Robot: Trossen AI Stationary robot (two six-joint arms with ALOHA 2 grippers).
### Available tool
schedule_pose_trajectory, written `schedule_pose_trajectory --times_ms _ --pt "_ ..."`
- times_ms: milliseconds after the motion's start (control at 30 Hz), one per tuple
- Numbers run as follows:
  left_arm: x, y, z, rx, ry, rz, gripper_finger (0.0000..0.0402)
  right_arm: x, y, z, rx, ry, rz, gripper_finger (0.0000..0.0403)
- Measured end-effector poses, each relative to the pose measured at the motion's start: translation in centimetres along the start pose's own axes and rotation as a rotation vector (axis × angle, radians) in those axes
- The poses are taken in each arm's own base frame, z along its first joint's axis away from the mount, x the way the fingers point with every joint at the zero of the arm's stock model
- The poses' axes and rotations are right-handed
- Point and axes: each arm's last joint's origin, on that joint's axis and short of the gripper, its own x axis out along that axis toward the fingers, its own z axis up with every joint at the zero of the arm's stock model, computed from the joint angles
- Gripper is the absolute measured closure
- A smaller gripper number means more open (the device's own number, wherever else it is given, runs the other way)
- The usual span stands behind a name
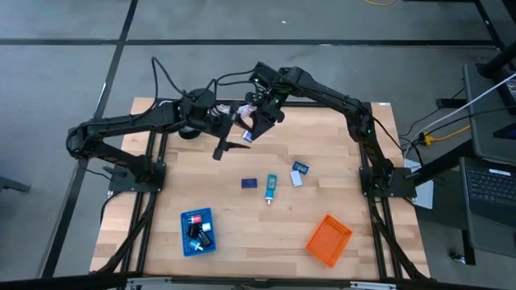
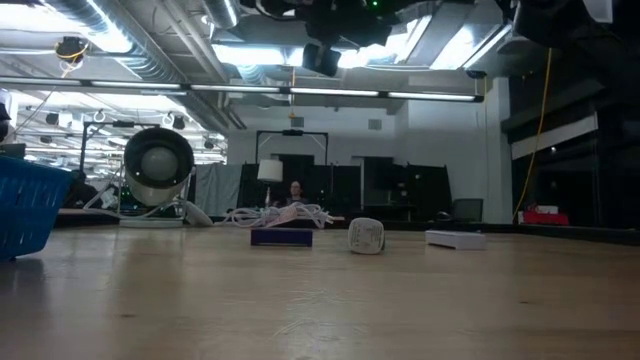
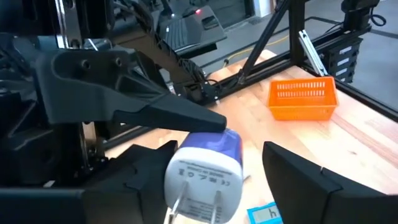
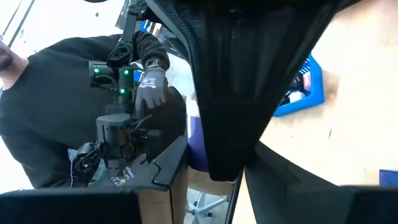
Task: Pick & Place Office items
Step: Put the purple charger adapter into the blue basket
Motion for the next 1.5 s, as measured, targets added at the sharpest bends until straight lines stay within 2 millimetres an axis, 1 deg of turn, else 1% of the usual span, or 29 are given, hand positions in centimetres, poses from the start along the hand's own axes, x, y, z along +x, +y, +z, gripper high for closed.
schedule_pose_trajectory --times_ms 167,300,400,600,667,700,867,933,1033,1133,1267,1333,1367,1433,1500 --pt "-0.1 0.0 0.1 -0.008 -0.004 -0.003 0.022 0.6 0.2 0.0 -0.005 0.011 0.006 0.0279" --pt "-0.1 -0.1 0.1 -0.016 -0.003 -0.004 0.025 0.6 0.2 -0.1 -0.005 0.013 0.007 0.0279" --pt "-0.1 0.0 0.1 -0.016 -0.005 -0.003 0.0261 0.6 0.2 -0.1 -0.005 0.013 0.009 0.0279" --pt "-0.1 0.0 0.1 -0.026 -0.004 0.0 0.0265 0.6 0.2 -0.1 -0.004 0.012 0.008 0.0276" --pt "-0.1 -0.1 0.0 -0.028 0.001 0.0 0.0266 0.6 0.1 -0.1 0.012 0.011 -0.021 0.0255" --pt "-0.1 -0.1 0.0 -0.04 0.009 -0.001 0.0266 0.6 0.0 -0.1 0.018 0.011 -0.044 0.0239" --pt "-0.2 0.0 -0.3 -0.069 0.029 -0.005 0.0267 0.1 -0.2 -0.1 0.037 0.0 -0.089 0.0145" --pt "-0.3 0.0 -0.5 -0.083 0.043 -0.012 0.0268 -0.5 -0.4 0.0 0.041 -0.011 -0.104 0.0115" --pt "-0.4 0.0 -0.6 -0.087 0.051 -0.015 0.0268 -1.6 -0.8 -0.1 0.046 -0.028 -0.152 0.0087" --pt "-0.5 0.0 -0.5 -0.086 0.05 -0.014 0.0268 -3.4 -1.4 -0.3 0.048 -0.054 -0.205 0.0078" --pt "-0.6 0.2 -0.9 -0.1 0.095 0.03 0.0268 -6.1 -2.3 -0.6 0.063 -0.09 -0.373 0.0082" --pt "-0.8 0.4 -1.7 -0.131 0.192 0.087 0.0268 -7.4 -2.9 -0.7 0.09 -0.107 -0.501 0.0088" --pt "-1.1 0.4 -2.3 -0.151 0.267 0.126 0.0268 -8.0 -3.1 -0.8 0.104 -0.112 -0.575 0.0091" --pt "-1.5 0.3 -3.9 -0.208 0.47 0.221 0.0268 -9.0 -3.6 -1.1 0.151 -0.12 -0.724 0.0096" --pt "-1.9 -0.2 -5.6 -0.287 0.649 0.276 0.0268 -9.8 -3.9 -1.2 0.182 -0.128 -0.827 0.0099"
